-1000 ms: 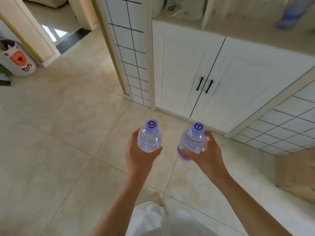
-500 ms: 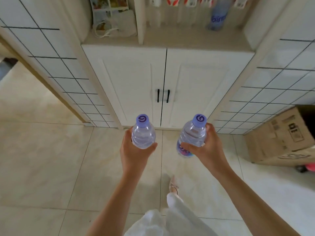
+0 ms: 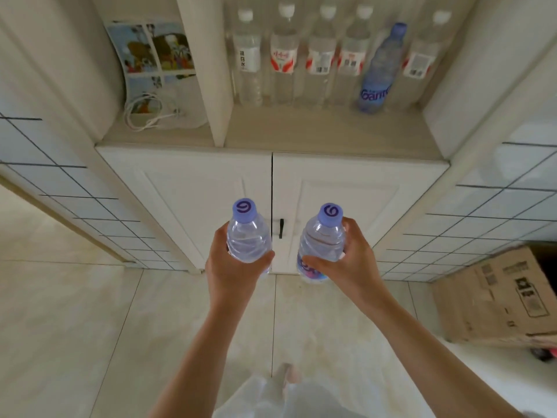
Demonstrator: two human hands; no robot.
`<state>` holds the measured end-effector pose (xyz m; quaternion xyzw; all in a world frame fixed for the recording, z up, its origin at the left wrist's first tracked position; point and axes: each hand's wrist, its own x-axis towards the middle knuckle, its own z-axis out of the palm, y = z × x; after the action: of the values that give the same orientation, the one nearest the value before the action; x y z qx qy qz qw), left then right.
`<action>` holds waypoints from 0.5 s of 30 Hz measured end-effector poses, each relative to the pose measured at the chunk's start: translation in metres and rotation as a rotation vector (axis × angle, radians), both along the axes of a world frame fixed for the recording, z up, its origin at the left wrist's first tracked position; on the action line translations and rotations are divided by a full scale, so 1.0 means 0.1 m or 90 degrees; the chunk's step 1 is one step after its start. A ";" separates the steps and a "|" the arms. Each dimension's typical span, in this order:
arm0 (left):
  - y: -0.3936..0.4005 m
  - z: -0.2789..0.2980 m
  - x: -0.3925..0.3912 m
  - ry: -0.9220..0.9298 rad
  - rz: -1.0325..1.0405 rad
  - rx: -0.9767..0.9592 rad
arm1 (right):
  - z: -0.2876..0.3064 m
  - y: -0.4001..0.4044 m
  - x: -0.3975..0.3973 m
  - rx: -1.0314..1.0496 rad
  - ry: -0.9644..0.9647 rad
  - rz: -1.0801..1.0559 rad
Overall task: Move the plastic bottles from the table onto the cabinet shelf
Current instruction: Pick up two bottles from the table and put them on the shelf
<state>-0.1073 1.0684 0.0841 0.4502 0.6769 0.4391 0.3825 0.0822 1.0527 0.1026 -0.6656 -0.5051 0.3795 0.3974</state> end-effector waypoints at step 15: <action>1.99 0.49 0.01 -0.018 -0.076 0.101 | 0.52 1.88 -0.16 0.132 0.019 -0.071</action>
<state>-0.1062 1.2679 0.1332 0.5122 0.6065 0.4740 0.3808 0.0666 1.2410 0.1548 -0.6422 -0.4981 0.3120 0.4921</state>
